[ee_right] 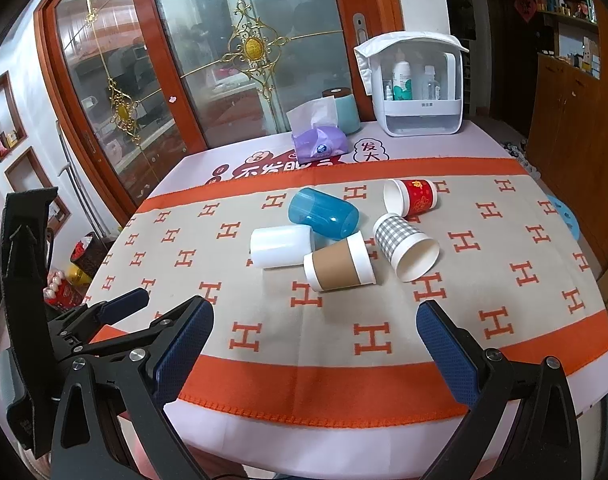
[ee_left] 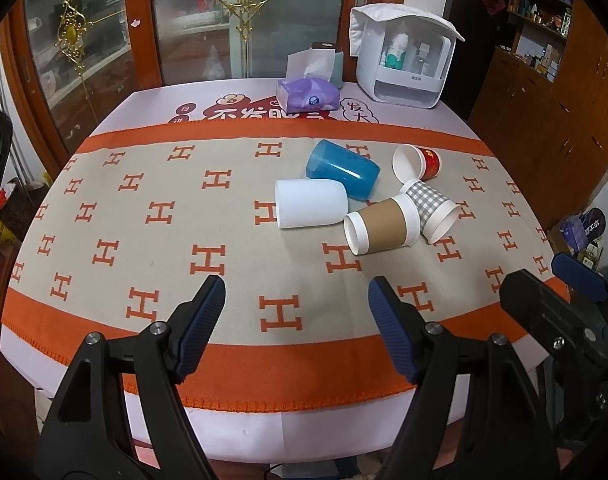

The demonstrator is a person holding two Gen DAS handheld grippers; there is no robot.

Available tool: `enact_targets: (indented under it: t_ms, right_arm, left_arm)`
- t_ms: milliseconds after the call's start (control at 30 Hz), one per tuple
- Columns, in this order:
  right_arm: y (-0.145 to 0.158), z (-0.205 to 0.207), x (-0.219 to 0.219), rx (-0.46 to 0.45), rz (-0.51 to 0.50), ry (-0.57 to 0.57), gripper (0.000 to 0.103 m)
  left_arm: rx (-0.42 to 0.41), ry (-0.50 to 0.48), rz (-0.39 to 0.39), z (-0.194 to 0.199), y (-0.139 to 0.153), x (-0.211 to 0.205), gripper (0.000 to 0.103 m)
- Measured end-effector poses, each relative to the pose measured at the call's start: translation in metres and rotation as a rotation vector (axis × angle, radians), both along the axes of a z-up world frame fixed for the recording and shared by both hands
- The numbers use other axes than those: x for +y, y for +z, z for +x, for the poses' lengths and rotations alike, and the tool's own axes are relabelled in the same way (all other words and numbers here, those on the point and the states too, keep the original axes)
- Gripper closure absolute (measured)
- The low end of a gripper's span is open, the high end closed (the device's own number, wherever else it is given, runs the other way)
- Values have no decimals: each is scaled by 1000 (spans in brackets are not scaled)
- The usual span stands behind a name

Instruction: Flip cup upside down

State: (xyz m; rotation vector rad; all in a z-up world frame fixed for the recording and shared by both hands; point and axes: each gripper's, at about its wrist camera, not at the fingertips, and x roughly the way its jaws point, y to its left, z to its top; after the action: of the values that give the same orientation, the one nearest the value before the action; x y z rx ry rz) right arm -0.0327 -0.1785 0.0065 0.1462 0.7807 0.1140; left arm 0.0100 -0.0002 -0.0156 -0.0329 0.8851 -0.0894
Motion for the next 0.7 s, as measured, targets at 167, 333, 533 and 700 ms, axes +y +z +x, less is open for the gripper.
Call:
enact_targets:
  t_ms: [167,333,533,700]
  right_arm:
    - [-1,0,-1,0,7,-6,0]
    - [-2,2,-3,3,6,-15,0]
    - [-3,4,-4,11,13,-13,0]
    - [-4,6,-2,11,13,-11,0]
  left_arm:
    - [-12,-7,-8,-2,2,-1,31]
    - [-29,-31,-35,-5,4,1,31]
    - [-68,-31,-11,-6,12,3,31]
    - [-59,-50,-34,-1,17,6,31]
